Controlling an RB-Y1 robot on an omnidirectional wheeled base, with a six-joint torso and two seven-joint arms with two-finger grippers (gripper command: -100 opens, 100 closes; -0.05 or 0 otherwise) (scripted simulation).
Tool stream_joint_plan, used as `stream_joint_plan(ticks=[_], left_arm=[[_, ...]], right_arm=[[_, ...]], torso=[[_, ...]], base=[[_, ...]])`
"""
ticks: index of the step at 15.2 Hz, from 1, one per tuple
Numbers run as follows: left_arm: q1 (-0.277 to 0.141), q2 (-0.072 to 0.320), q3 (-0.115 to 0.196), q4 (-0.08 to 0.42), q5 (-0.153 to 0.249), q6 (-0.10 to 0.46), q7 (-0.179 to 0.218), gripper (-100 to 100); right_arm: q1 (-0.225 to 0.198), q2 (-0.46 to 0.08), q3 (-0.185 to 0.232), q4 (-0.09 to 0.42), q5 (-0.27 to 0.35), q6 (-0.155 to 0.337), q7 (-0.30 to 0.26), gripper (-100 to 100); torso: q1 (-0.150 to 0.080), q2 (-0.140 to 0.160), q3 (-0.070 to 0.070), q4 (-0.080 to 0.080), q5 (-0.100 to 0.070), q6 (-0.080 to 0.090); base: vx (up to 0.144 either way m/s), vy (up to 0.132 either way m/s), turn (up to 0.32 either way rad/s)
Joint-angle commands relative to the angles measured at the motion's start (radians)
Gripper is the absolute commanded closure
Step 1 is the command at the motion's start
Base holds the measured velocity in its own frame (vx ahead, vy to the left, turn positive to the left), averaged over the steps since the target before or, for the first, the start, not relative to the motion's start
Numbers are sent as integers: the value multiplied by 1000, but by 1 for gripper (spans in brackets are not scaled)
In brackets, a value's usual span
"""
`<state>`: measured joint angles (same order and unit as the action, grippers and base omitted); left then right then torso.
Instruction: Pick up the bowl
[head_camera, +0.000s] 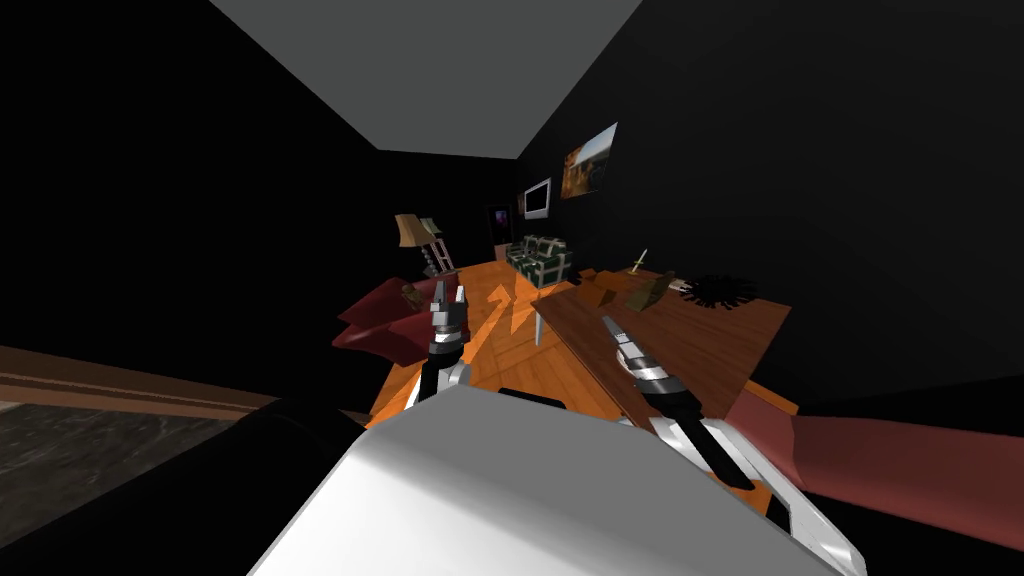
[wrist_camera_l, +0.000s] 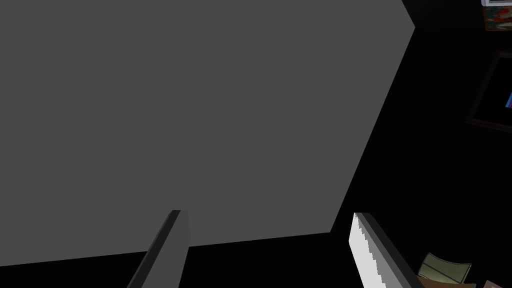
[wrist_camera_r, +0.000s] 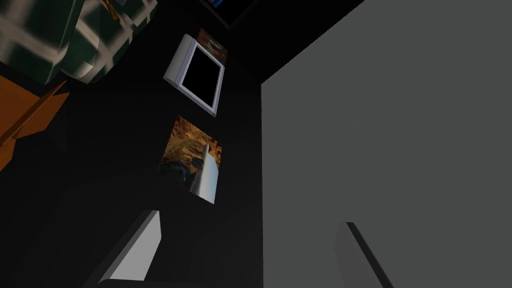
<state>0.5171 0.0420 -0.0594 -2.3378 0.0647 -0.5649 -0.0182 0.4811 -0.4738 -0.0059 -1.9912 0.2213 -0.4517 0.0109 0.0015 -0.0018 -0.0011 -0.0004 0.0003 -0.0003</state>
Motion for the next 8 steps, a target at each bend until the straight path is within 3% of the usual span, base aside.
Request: stream_joint_plan(ticks=[1, 3, 4, 8], left_arm=[[0, 0, 0, 0, 0, 0, 0, 0], [0, 0, 0, 0, 0, 0, 0, 0], [0, 0, 0, 0, 0, 0, 0, 0], [0, 0, 0, 0, 0, 0, 0, 0]], right_arm=[[1, -50, 14, 50, 21, 0, 17, -100], [1, -73, 14, 56, 21, 0, 17, -100], [1, -109, 27, 99, 38, -1, 31, -100], [1, -168, 41, 149, 55, -3, 45, -100]], torso=[[0, 0, 0, 0, 0, 0], [0, 0, 0, 0, 0, 0], [0, 0, 0, 0, 0, 0], [0, 0, 0, 0, 0, 0]], base=[[21, 28, 109], [22, 23, 51], [25, 25, 70], [20, 28, 73]])
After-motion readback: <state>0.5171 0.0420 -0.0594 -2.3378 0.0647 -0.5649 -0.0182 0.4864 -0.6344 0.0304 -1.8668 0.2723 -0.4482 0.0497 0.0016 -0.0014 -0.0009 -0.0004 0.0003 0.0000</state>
